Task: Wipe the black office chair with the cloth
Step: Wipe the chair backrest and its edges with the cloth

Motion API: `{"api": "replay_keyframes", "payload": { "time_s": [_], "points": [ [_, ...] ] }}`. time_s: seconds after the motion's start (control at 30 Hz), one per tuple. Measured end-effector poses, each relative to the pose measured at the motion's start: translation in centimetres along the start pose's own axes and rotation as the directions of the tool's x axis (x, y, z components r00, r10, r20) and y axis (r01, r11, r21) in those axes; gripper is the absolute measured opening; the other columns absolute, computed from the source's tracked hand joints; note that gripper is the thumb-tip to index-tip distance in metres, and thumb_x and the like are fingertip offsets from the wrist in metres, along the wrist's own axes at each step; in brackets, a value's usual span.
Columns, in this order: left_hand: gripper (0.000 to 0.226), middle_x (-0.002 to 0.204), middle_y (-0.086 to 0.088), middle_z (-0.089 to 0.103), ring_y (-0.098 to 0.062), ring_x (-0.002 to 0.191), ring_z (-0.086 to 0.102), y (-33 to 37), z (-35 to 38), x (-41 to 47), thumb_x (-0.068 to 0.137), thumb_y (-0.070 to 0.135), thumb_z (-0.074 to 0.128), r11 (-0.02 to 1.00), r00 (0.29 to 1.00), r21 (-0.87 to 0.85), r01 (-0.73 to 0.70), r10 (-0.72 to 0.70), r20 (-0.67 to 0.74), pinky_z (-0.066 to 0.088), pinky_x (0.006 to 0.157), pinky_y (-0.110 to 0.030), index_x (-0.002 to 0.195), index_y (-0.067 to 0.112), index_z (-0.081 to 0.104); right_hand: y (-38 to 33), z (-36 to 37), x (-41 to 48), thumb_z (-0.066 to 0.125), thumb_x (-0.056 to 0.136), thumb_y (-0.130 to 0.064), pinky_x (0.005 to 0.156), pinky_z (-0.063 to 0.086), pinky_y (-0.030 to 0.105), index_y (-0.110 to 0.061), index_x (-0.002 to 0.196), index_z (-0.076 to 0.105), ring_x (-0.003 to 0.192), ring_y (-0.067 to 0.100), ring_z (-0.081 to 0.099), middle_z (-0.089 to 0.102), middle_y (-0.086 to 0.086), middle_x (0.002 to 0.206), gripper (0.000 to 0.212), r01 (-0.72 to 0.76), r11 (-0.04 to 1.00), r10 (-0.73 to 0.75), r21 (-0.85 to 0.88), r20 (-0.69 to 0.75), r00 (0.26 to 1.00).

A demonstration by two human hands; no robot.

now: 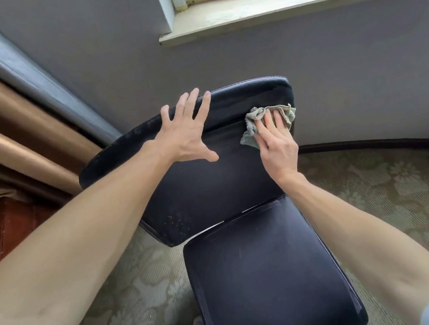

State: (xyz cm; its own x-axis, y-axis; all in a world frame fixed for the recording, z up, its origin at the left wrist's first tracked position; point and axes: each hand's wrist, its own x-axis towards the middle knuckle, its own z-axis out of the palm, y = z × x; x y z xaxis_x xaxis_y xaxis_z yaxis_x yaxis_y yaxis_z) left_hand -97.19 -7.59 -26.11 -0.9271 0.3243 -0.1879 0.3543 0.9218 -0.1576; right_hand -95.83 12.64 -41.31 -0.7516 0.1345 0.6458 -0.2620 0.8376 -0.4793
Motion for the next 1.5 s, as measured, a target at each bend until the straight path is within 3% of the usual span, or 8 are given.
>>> {"api": "replay_keyframes", "payload": {
  "time_s": [0.17, 0.53, 0.7, 0.8, 0.93, 1.13, 1.37, 1.5],
  "points": [
    [0.129, 0.161, -0.009, -0.012, -0.030, 0.148, -0.008, -4.7, 1.8, -4.7, 0.065, 0.066, 0.071, 0.996, 0.992, 0.012, 0.092, -0.091, -0.092, 0.007, 0.114, -0.060, 0.154, 0.023, -0.012, -0.7, -0.8, 0.2, 0.054, 0.096, -0.022, 0.096, 0.051, 0.038, -0.013, 0.118, 0.068, 0.122, 0.029, 0.056, 0.065, 0.006, 0.125, 0.028, 0.043, 0.998, -0.042, -0.048, 0.015, 0.999],
    [0.127, 0.161, 0.000, -0.020, -0.022, 0.148, -0.015, -8.3, 2.8, -7.9, 0.068, 0.052, 0.073, 0.995, 0.997, -0.092, 0.041, -0.046, -0.054, 0.004, 0.117, -0.056, 0.152, 0.026, -0.017, -6.4, -1.0, 1.1, 0.047, 0.099, -0.021, 0.085, 0.051, 0.034, -0.013, 0.111, 0.065, 0.109, 0.020, 0.055, 0.065, -0.002, 0.111, 0.023, 0.134, 0.986, -0.116, -0.095, 0.175, 0.978],
    [0.133, 0.160, -0.005, -0.021, -0.027, 0.148, -0.014, -11.5, 4.8, -11.5, 0.064, 0.056, 0.075, 0.984, 0.988, -0.090, 0.151, -0.153, -0.015, 0.006, 0.116, -0.058, 0.151, 0.027, -0.021, -8.0, -1.1, 0.7, 0.046, 0.098, -0.018, 0.081, 0.052, 0.036, -0.014, 0.110, 0.063, 0.111, 0.021, 0.055, 0.063, -0.001, 0.113, 0.021, 0.106, 0.989, -0.087, -0.102, 0.181, 0.980],
    [0.131, 0.161, -0.003, -0.018, -0.025, 0.148, -0.011, -12.0, 4.9, -11.5, 0.063, 0.052, 0.076, 0.986, 0.992, -0.114, 0.119, -0.122, -0.017, 0.011, 0.117, -0.055, 0.152, 0.028, -0.019, -11.4, 0.9, -0.7, 0.048, 0.098, -0.016, 0.085, 0.053, 0.036, -0.014, 0.108, 0.064, 0.116, 0.023, 0.055, 0.063, 0.001, 0.118, 0.020, 0.142, 0.985, -0.119, -0.097, 0.209, 0.971],
    [0.128, 0.161, 0.001, -0.020, -0.020, 0.148, -0.015, -13.1, 4.5, -11.1, 0.065, 0.042, 0.075, 0.983, 0.998, -0.173, 0.061, -0.058, 0.020, 0.009, 0.119, -0.050, 0.152, 0.030, -0.018, -15.2, 3.0, -2.2, 0.052, 0.096, -0.016, 0.090, 0.053, 0.038, -0.014, 0.108, 0.068, 0.123, 0.028, 0.053, 0.064, 0.006, 0.124, 0.020, 0.012, 0.996, 0.005, -0.087, 0.190, 0.982],
    [0.128, 0.161, 0.001, -0.021, -0.018, 0.148, -0.017, -13.9, 4.6, -10.6, 0.066, 0.038, 0.076, 0.978, 0.999, -0.208, 0.005, 0.005, 0.051, 0.005, 0.119, -0.048, 0.152, 0.028, -0.017, -19.1, 4.3, -4.0, 0.057, 0.091, -0.007, 0.090, 0.053, 0.039, -0.011, 0.105, 0.069, 0.125, 0.027, 0.054, 0.064, 0.006, 0.123, 0.019, 0.106, 0.992, -0.092, -0.065, 0.191, 0.977],
    [0.124, 0.162, 0.000, -0.016, -0.019, 0.149, -0.010, -14.7, 3.6, -10.3, 0.069, 0.028, 0.076, 0.965, 0.994, -0.257, -0.048, 0.071, 0.083, 0.010, 0.119, -0.044, 0.154, 0.026, -0.014, -21.2, 5.4, -7.5, 0.052, 0.097, -0.025, 0.104, 0.041, 0.044, -0.018, 0.144, 0.043, 0.143, 0.038, 0.025, 0.027, 0.019, 0.155, 0.048, 0.032, 0.999, -0.042, 0.040, 0.304, 0.952],
    [0.118, 0.163, -0.006, -0.011, -0.024, 0.150, -0.007, -15.3, 4.9, -11.4, 0.070, 0.025, 0.072, 0.971, 0.998, -0.232, -0.060, 0.057, -0.018, 0.007, 0.121, -0.040, 0.155, 0.021, -0.011, -18.0, 4.2, -5.2, 0.048, 0.098, -0.034, 0.116, 0.025, 0.049, -0.016, 0.150, 0.030, 0.145, 0.041, 0.011, 0.012, 0.024, 0.157, 0.058, -0.165, 0.985, 0.175, -0.058, 0.276, 0.945]
  ]
}}
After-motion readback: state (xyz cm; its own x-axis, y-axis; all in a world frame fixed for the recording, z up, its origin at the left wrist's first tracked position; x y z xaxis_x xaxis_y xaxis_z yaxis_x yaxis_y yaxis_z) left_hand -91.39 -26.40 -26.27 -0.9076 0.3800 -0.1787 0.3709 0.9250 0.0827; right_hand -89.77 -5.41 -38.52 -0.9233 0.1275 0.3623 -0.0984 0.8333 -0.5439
